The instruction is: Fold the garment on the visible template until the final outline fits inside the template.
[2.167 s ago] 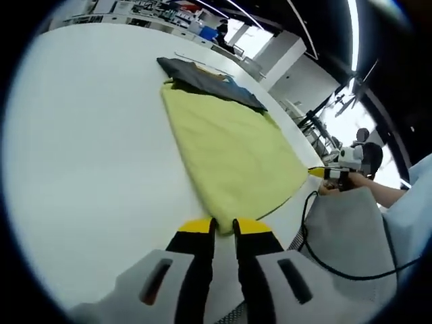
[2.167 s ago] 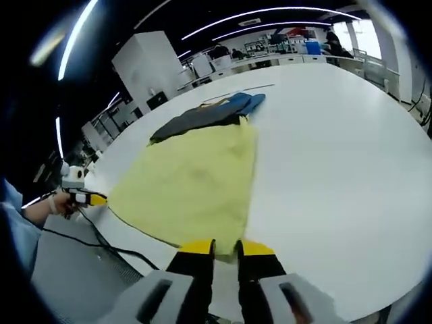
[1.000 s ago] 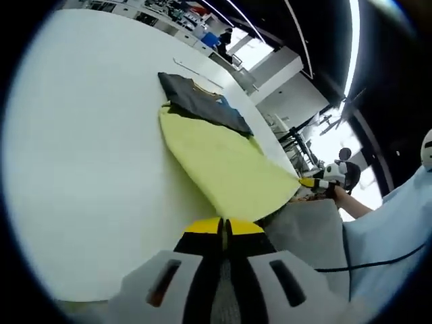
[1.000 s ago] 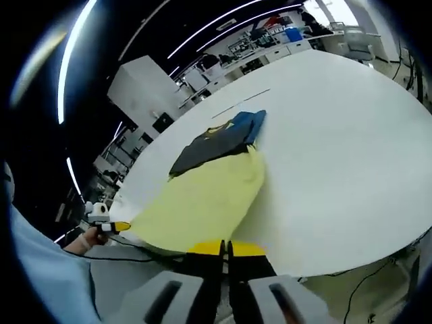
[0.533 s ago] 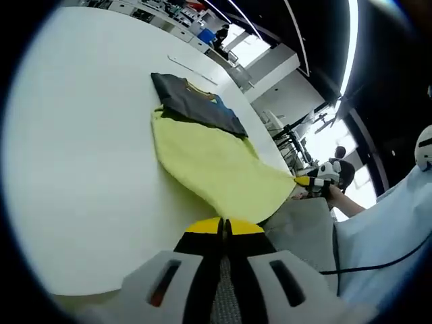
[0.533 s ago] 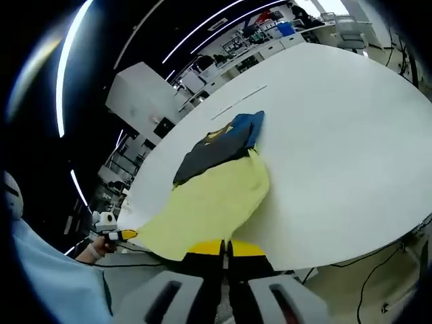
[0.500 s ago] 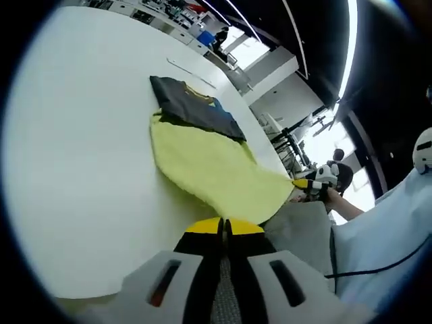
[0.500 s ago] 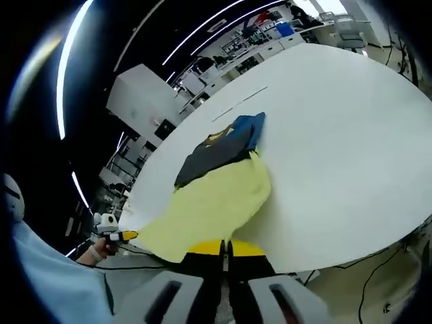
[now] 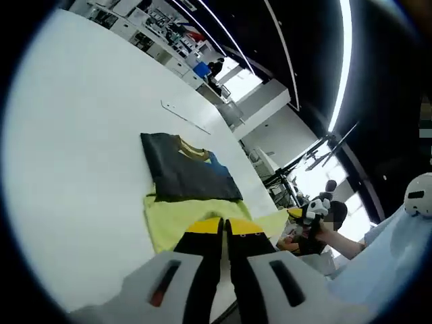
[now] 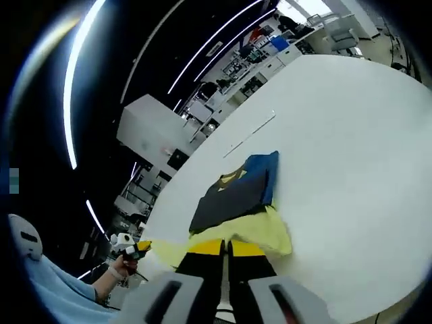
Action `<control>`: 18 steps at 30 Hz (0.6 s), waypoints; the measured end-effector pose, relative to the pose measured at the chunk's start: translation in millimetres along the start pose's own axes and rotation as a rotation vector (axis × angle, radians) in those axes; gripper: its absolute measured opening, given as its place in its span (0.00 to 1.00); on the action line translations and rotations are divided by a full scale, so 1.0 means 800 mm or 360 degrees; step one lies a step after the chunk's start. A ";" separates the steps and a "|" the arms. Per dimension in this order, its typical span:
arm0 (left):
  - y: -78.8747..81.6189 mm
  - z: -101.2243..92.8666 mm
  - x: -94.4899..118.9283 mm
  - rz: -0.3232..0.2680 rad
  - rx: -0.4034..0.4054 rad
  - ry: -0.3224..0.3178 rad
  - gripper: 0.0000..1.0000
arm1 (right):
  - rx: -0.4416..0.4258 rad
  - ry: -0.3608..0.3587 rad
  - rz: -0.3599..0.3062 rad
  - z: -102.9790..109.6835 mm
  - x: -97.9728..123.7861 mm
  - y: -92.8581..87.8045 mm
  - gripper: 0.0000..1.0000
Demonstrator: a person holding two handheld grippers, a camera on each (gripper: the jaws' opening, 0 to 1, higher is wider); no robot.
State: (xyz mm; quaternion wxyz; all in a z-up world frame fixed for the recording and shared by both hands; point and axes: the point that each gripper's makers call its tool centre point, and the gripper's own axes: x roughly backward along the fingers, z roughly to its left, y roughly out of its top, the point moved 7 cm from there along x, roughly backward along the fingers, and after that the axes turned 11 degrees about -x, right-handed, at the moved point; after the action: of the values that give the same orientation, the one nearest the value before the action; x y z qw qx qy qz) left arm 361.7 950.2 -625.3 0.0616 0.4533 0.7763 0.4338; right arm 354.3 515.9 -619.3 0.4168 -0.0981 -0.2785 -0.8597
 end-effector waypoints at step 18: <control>0.107 0.078 -0.076 -0.0213 -0.0102 0.0161 0.00 | 0.0155 0.0086 -0.0148 0.019 -0.109 0.142 0.00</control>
State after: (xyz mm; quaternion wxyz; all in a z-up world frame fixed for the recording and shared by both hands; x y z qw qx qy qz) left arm 483.1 961.1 -619.3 0.0657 0.3756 0.7927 0.4756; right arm 496.1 525.7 -596.3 0.3880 -0.0414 -0.3129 -0.8659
